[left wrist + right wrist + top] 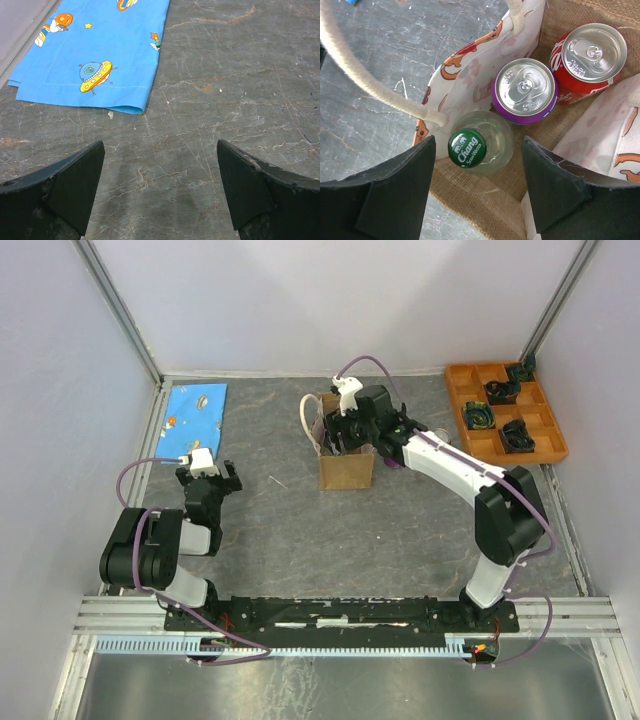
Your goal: Take the beverage out of the canvas bag
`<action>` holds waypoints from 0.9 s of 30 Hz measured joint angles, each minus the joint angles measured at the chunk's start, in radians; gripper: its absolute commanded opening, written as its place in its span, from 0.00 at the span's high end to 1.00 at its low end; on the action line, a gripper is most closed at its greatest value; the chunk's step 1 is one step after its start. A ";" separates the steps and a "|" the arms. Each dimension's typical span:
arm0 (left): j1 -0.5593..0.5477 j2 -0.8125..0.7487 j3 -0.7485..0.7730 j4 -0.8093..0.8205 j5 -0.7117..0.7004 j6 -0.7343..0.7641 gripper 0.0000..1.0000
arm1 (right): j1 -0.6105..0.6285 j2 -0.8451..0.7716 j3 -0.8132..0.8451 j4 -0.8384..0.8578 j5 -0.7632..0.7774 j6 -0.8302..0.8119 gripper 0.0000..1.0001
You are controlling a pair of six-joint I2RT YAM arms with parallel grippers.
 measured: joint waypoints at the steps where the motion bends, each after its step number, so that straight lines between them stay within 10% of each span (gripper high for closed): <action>1: 0.000 0.000 0.000 0.000 0.000 0.000 0.01 | 0.000 0.007 0.000 0.002 0.003 0.000 0.24; 17: 0.000 0.000 0.000 0.000 0.000 0.000 0.01 | 0.002 0.078 0.028 0.027 0.032 0.001 0.49; 24: 0.000 0.000 0.000 0.000 0.000 0.000 0.01 | 0.005 0.082 0.043 0.041 0.050 -0.020 1.00; 27: 0.000 0.000 0.000 0.000 0.000 0.000 0.01 | 0.001 0.086 0.045 0.045 0.048 -0.018 1.00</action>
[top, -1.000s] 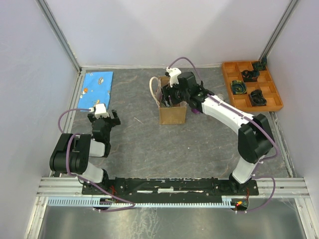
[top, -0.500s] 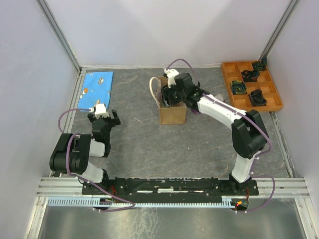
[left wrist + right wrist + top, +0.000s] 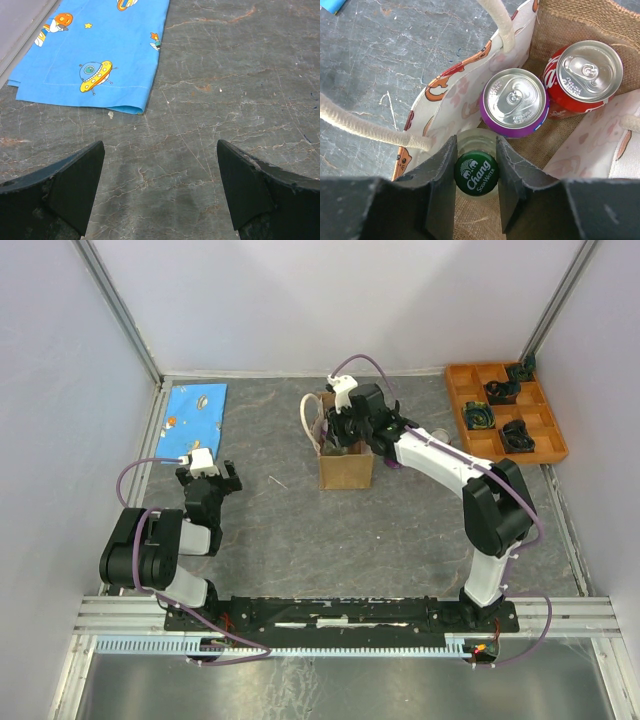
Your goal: Take the beverage out of the canvas bag
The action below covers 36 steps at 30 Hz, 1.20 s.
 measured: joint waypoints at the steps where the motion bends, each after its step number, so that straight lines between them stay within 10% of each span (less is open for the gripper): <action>1: 0.000 0.000 0.000 0.000 0.000 0.000 0.01 | 0.000 0.001 0.001 0.001 0.000 0.000 1.00; 36: 0.000 0.000 0.000 0.000 0.000 0.000 0.01 | 0.010 -0.093 0.161 -0.121 0.024 -0.042 1.00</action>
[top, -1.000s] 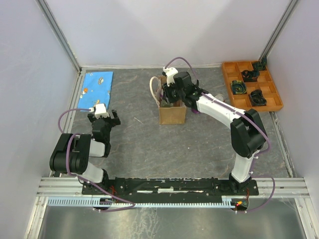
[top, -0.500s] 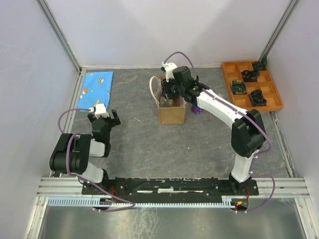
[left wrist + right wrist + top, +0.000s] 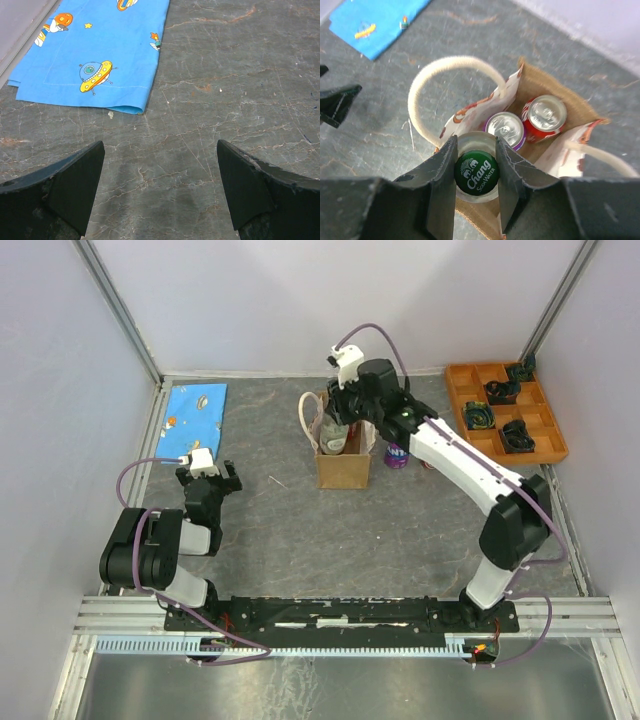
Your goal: Take the beverage out of the canvas bag
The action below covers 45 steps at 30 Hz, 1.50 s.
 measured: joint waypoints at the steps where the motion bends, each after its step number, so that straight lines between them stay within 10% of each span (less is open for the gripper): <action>1: 0.000 0.000 0.000 0.000 0.000 0.000 0.01 | 0.001 -0.023 0.008 0.002 0.011 -0.013 1.00; 15: 0.000 0.000 0.000 0.000 0.000 0.000 0.01 | 0.002 -0.367 -0.024 0.058 0.333 -0.186 1.00; 26: 0.000 0.000 0.000 0.000 0.000 0.000 0.01 | -0.005 -0.643 -0.444 0.069 0.684 -0.215 1.00; 45: 0.000 0.000 0.000 0.000 0.000 0.000 0.01 | -0.106 -0.703 -0.860 0.084 0.680 0.061 1.00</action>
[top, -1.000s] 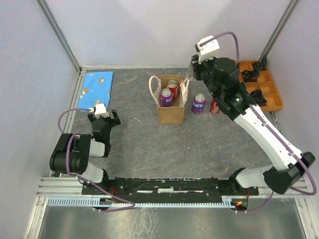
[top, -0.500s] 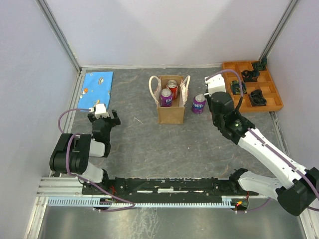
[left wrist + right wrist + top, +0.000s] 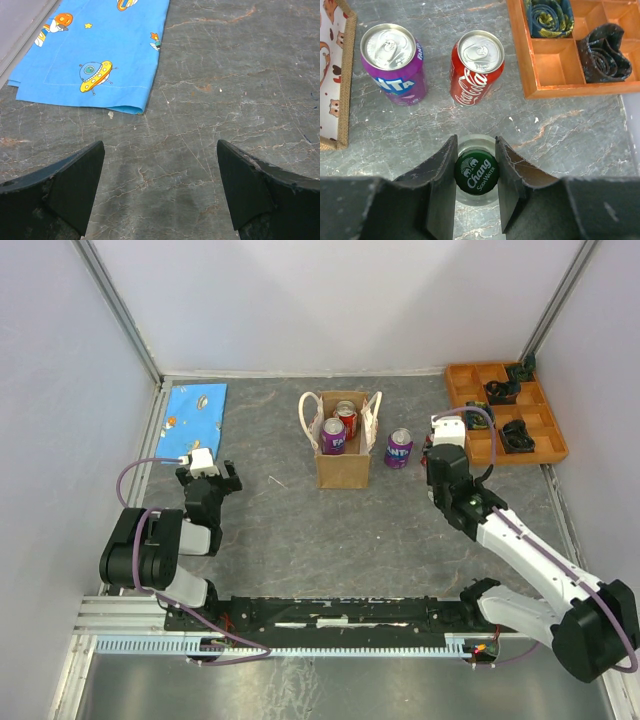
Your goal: Take the beverage out of the canvas bag
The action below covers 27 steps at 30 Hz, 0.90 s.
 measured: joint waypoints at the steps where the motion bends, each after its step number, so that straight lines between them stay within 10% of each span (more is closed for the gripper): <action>1: 0.000 0.000 0.000 0.000 0.000 0.000 0.01 | -0.011 0.002 -0.001 0.000 -0.008 0.011 1.00; 22: 0.000 0.000 0.000 0.000 0.000 0.000 0.01 | -0.131 0.086 -0.001 0.032 -0.119 0.148 0.99; 27: 0.000 0.000 0.000 0.000 0.000 0.000 0.01 | -0.134 0.101 0.007 0.037 -0.117 0.159 0.52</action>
